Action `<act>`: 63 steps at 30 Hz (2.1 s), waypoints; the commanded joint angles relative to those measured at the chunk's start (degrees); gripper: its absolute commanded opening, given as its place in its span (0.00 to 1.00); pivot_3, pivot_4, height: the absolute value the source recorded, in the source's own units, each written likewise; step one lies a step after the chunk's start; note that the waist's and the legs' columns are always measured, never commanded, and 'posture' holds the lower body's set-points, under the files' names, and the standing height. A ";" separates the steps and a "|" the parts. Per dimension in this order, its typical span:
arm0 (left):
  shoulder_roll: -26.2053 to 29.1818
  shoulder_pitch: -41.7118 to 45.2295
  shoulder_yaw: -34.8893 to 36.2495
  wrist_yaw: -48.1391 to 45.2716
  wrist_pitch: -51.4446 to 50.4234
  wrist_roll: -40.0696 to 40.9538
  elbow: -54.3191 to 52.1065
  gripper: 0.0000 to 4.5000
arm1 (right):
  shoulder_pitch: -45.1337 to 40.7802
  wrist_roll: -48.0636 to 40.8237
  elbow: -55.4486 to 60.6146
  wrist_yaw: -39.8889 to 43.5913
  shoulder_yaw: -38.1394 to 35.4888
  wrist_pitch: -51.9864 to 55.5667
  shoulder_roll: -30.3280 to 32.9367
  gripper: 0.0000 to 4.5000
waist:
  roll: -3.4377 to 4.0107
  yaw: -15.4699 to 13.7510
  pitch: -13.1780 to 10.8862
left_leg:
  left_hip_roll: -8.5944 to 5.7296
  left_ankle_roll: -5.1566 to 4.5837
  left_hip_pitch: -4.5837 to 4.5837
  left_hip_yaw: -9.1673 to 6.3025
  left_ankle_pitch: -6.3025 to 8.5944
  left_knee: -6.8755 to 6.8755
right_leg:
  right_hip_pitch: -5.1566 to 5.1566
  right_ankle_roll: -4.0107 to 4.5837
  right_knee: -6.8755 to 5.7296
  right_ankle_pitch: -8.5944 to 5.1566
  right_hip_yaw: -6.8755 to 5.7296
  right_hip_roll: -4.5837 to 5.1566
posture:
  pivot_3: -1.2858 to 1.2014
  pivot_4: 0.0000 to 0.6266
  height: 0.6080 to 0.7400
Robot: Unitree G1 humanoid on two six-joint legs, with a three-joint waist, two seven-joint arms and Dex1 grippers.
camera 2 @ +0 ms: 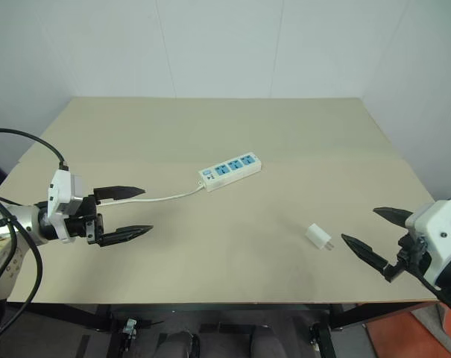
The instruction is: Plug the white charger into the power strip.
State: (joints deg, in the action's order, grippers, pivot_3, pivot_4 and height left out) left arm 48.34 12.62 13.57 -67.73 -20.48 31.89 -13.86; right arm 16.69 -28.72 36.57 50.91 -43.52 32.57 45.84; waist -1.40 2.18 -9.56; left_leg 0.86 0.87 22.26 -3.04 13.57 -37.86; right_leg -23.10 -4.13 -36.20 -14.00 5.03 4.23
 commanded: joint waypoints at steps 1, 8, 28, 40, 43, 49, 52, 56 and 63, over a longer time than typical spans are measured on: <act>0.47 0.90 0.28 0.15 -0.29 1.39 -1.67 0.99 | -0.17 -0.23 0.43 -0.30 -0.76 -1.53 0.86 1.00 | 0.00 0.00 0.00 | 0.00 0.00 0.00 0.00 0.00 0.00 | 0.00 0.00 0.00 0.00 0.00 0.00 | 0.52 0.24 1.00; 0.31 1.12 -0.11 -0.08 -0.03 1.29 -1.24 0.99 | 0.18 -0.03 0.65 -0.31 -0.74 -1.61 0.64 1.00 | 0.00 -0.01 0.00 | 0.00 0.00 0.00 0.00 0.00 0.00 | 0.00 0.00 0.00 0.00 0.00 0.00 | 0.52 0.24 1.00; -7.66 24.38 -18.64 13.94 -7.81 -17.41 18.89 0.99 | -4.17 -0.76 1.88 -2.93 2.70 -1.23 0.57 1.00 | -0.05 -0.89 -0.03 | -0.06 0.00 0.03 -0.04 0.00 -0.01 | 0.02 -0.07 0.03 0.04 -0.01 -0.01 | 0.52 0.24 1.00; -23.91 46.85 -28.82 15.33 2.26 -31.96 64.92 0.99 | -3.63 -1.25 4.46 -4.62 2.50 -0.63 0.03 1.00 | -0.18 -1.08 -0.10 | -0.12 -0.01 0.16 -0.06 0.00 -0.01 | -0.06 0.20 0.07 0.21 -0.01 -0.01 | 0.52 0.24 1.00; -26.28 48.55 -29.07 16.05 4.38 -34.11 70.94 0.95 | -2.97 -1.50 5.24 -4.99 1.87 -0.35 -0.11 1.00 | -0.20 -1.26 -0.11 | -0.13 -0.01 0.15 -0.06 0.00 -0.02 | -0.05 0.17 0.05 0.20 -0.01 -0.01 | 0.52 0.24 1.00; -27.71 48.74 -28.98 14.50 7.54 -36.59 76.47 0.58 | -1.54 -2.54 6.34 -5.71 0.72 -0.20 -0.01 1.00 | -0.19 -1.40 -0.10 | -0.14 -0.01 0.03 -0.07 0.00 -0.02 | 0.09 -0.15 0.05 0.04 -0.01 0.01 | 0.52 0.24 1.00; -27.51 48.30 -28.33 14.35 7.96 -36.64 76.88 0.40 | -1.18 -2.79 6.42 -5.86 0.56 -0.27 0.10 1.00 | -0.19 -1.38 -0.09 | -0.14 -0.01 -0.02 -0.07 -0.01 -0.02 | 0.12 -0.16 0.03 0.05 0.00 0.01 | 0.52 0.24 1.00; -26.89 47.51 -27.64 14.08 8.28 -36.61 76.73 0.14 | -1.54 -2.72 5.80 -5.92 1.19 -0.41 0.57 1.00 | -0.19 -1.15 -0.09 | -0.13 -0.01 -0.07 -0.06 -0.01 -0.02 | 0.16 -0.16 0.03 0.05 0.00 0.00 | 0.52 0.24 1.00; -23.99 42.23 -25.96 6.63 14.14 -34.50 69.20 0.00 | -2.32 -2.55 5.20 -5.74 2.37 -0.49 1.01 1.00 | -0.16 -0.68 -0.08 | -0.11 -0.01 -0.02 -0.06 0.00 -0.02 | 0.09 -0.13 0.03 0.07 0.02 -0.02 | 0.52 0.24 1.00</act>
State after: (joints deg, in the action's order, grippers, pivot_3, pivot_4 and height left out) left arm 23.29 57.16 -12.29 -58.33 -7.73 -2.68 56.68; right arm 14.70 -30.64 41.16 45.48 -40.61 32.57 46.16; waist -1.56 1.50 -9.64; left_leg 0.75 0.87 22.23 -3.09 13.56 -37.86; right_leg -23.01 -4.16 -36.18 -13.87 5.07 4.21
